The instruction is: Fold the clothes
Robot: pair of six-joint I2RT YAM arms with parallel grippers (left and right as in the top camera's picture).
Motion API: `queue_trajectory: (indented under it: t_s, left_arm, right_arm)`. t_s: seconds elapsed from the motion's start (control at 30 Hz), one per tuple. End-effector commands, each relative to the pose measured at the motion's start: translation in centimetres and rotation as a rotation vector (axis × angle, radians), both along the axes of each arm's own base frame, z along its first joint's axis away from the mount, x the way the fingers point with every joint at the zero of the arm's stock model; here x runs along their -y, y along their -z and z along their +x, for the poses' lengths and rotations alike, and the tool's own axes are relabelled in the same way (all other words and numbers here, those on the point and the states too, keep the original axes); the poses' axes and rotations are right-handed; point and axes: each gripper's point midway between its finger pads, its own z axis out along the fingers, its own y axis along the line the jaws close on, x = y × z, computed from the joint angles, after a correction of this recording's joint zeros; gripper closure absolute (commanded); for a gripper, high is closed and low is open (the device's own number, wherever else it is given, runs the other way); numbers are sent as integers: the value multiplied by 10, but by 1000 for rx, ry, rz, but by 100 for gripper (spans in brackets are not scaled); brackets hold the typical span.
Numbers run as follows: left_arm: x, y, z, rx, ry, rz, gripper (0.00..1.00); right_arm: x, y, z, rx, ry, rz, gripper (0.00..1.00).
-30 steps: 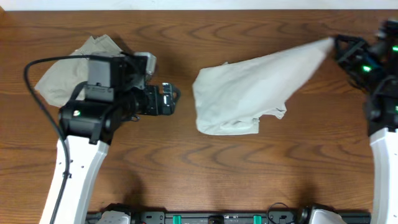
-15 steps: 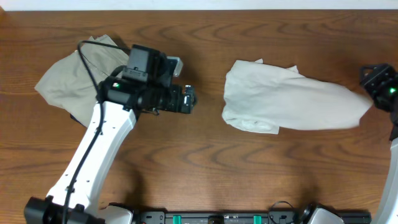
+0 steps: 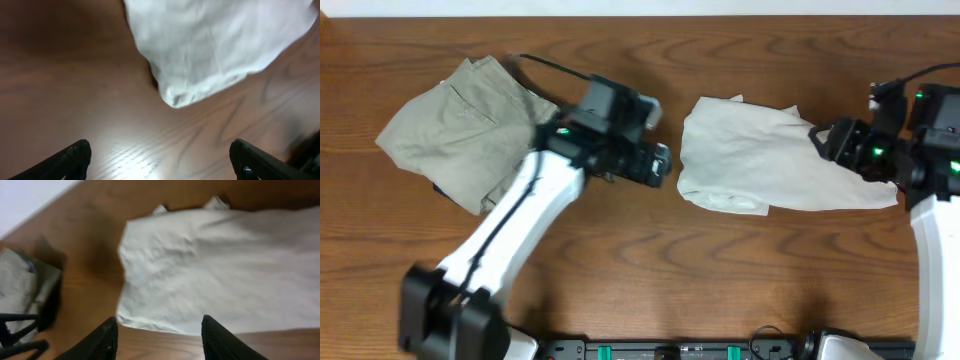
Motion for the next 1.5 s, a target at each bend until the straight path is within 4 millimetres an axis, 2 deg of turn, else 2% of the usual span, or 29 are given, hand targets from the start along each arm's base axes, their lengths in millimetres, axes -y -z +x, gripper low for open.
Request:
queue_trajectory:
  t_s: [0.0,0.13,0.23,0.37,0.5,0.63,0.73,0.77,0.83,0.97,1.1,1.2,1.27,1.33,1.47]
  left_arm:
    - [23,27,-10,-55,74,35,10]
    - [44,62,-14,-87,124,69,11]
    - [54,88,-11,-106,140,81,22]
    - [57,112,-8,-128,141,94,39]
    - [61,117,-4,-118,143,88,52]
    - [67,113,5,-77,143,63,75]
    - [68,110,3,-82,144,52,94]
    - [68,106,3,-80,144,52,94]
    - [66,91,4,-68,139,45,94]
    - [56,26,18,25,99,39,94]
    - [36,-70,35,216,19,52,94]
    - [19,-146,41,395,-48,38,94]
    - [13,-173,38,457,-68,16,94]
    - [9,-191,34,498,-77,-2,94]
    - [3,-199,31,521,-88,2,94]
  right_arm:
    - [10,10,3,-31,25,-56,48]
    - [17,11,3,-41,56,-56,48]
    - [17,13,0,-53,57,-53,48]
    - [16,16,-6,-83,58,-51,47]
    - [16,18,-8,-96,57,-49,47]
    - [16,18,-8,-96,58,-48,48]
    - [16,18,-9,-100,57,-48,48]
    - [15,18,-9,-100,57,-48,48]
    - [16,19,-9,-101,58,-51,48]
    - [19,19,-9,-103,67,-64,47]
    - [17,19,-9,-102,59,-65,48]
    - [10,21,-9,-90,-5,-89,55]
    - [1,21,-9,-82,-59,-92,58]
    - [-14,22,-10,-70,-146,-86,58]
    - [-49,32,-15,-69,-312,-82,58]
